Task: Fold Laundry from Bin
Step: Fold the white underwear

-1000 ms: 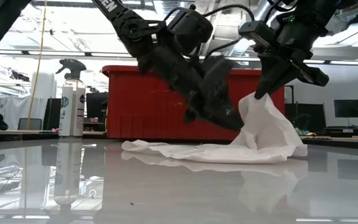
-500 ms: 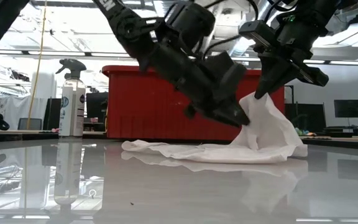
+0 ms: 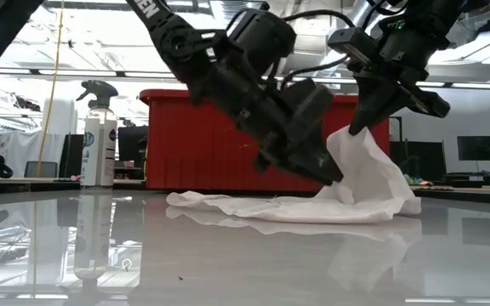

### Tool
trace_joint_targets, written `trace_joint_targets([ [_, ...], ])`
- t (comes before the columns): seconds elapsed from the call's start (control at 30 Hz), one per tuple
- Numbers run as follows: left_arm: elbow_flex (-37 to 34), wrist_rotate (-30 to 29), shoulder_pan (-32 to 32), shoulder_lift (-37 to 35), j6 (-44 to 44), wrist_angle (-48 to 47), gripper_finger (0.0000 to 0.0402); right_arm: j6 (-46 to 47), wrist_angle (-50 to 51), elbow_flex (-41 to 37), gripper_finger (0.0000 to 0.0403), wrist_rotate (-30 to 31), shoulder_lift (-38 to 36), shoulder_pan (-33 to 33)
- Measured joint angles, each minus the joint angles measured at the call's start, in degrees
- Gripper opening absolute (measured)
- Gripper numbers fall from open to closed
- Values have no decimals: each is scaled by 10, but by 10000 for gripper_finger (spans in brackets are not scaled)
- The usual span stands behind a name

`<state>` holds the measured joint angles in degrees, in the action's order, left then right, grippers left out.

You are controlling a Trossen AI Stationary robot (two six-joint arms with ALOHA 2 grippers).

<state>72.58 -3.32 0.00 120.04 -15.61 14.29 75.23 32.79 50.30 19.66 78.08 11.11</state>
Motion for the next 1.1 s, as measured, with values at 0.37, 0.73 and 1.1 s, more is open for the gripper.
trace_joint_targets([
  [0.37, 0, -34, 3, 0, 55, -32, 102, 83, 92, 0, 36, -2, 0, 1],
  [0.73, 1, -34, 5, 44, 38, -38, 102, 105, 250, 0, 122, -50, 0, 8],
  [1.1, 1, -35, 8, 45, 37, -40, 102, -35, 104, 1, 139, -17, 14, 51],
])
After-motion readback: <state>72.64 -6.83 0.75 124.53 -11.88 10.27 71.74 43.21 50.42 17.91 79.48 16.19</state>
